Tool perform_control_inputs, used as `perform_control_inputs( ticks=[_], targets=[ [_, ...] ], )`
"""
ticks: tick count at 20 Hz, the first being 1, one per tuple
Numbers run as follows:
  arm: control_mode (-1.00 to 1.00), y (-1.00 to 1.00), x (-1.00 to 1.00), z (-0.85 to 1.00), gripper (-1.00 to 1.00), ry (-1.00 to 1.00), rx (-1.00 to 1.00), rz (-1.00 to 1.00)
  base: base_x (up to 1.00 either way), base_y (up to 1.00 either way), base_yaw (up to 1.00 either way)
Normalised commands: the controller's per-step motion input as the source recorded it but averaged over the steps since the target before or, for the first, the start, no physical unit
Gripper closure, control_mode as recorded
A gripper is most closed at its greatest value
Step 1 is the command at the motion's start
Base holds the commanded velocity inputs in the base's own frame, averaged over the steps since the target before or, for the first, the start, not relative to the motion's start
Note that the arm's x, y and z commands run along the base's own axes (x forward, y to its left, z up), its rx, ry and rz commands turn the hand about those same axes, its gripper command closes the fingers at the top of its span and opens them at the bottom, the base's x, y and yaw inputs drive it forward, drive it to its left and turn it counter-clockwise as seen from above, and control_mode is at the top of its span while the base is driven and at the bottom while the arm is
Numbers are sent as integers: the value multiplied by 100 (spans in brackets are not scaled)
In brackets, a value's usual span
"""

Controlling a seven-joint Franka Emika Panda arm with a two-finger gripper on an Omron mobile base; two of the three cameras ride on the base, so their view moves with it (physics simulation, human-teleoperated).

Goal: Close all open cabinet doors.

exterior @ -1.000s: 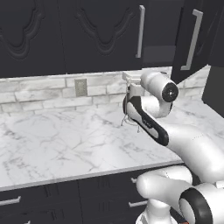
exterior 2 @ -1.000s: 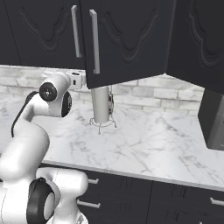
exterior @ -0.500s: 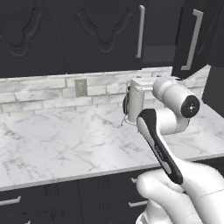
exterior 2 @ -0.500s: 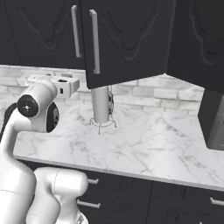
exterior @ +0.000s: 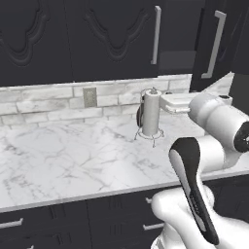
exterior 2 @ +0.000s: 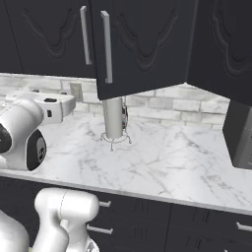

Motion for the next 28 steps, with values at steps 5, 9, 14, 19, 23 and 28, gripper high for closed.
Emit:
perform_control_inputs(
  ticks=[5, 9, 14, 19, 23, 28],
  targets=[
    [-100, -27, -100, 17, -100, 3, 0, 0, 0, 0, 0],
    [-100, -39, -99, 5, -100, 2, 0, 0, 0, 0, 0],
    [-100, -62, -44, 0, -100, 0, 0, 5, 0, 0, 0],
    [-100, -51, 2, 0, -100, -2, 0, 13, 0, 0, 0],
    [-100, -38, 2, 0, -100, -8, 0, 14, 0, 0, 0],
    [-100, -20, 25, -2, -100, -9, 0, 10, 0, 0, 0]
  ],
)
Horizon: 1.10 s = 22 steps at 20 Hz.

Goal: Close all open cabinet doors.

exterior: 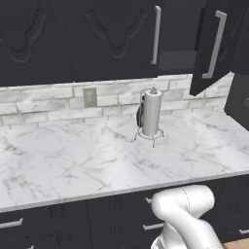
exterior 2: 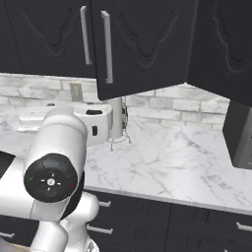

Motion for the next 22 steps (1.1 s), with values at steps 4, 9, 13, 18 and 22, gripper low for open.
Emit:
perform_control_inputs(
  ticks=[4, 9, 13, 18, 22],
  targets=[
    [-100, -21, 39, -8, -100, -2, 0, 8, 0, 0, 0],
    [-100, -15, 39, -14, -100, -1, 0, 8, 0, 0, 0],
    [-100, -3, 21, -17, -100, -7, 0, 3, 0, 0, 0],
    [-100, 0, 25, -11, -100, -10, 0, 0, 0, 0, 0],
    [-100, -2, 47, -17, -100, 0, 2, 0, 0, 0, 0]
  ],
)
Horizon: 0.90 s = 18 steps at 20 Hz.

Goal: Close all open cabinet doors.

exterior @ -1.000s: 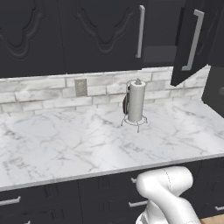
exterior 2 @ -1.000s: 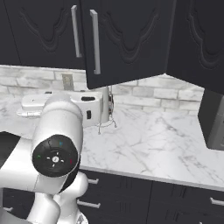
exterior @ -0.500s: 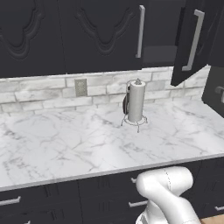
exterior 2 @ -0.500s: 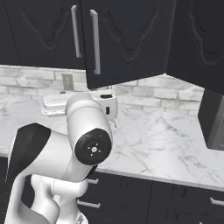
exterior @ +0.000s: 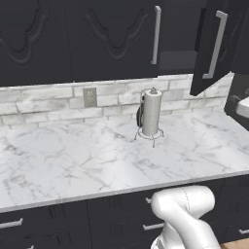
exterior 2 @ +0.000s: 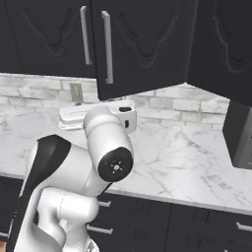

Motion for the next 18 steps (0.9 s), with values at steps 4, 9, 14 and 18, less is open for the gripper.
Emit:
perform_control_inputs(
  ticks=[4, 9, 14, 18],
  targets=[
    [-100, -6, 46, -18, -100, 0, 3, 0, 0, 0, 0],
    [-100, -17, 39, -13, -100, 0, 3, 4, 0, 0, 0],
    [-100, -15, 40, -10, -100, 0, 0, 5, 0, 0, 0],
    [-100, -4, 39, -4, -100, -1, 0, 5, 0, 0, 0]
  ],
)
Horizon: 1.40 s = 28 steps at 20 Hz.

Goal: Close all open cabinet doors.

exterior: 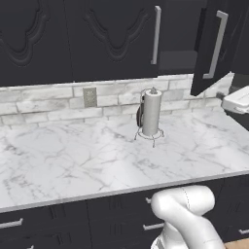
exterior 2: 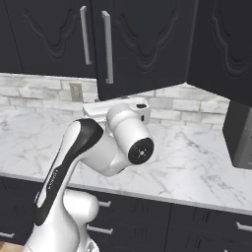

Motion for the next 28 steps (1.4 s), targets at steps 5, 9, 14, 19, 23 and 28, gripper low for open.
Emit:
perform_control_inputs(
  ticks=[5, 9, 14, 19, 23, 28],
  targets=[
    [-100, 0, 37, 0, -100, 0, 0, 2, 0, 0, 0],
    [-100, 0, 39, 0, -100, 0, 0, 0, 0, 0, 0],
    [-100, 0, 40, -1, -100, 0, 0, 0, 0, 0, 0],
    [-100, 0, 39, -7, -100, 0, 0, 0, 0, 0, 0],
    [-100, 0, 38, -11, -100, 0, 0, 0, 0, 0, 0],
    [-100, 0, 37, -15, -100, 0, 0, 0, 0, 0, 0]
  ],
)
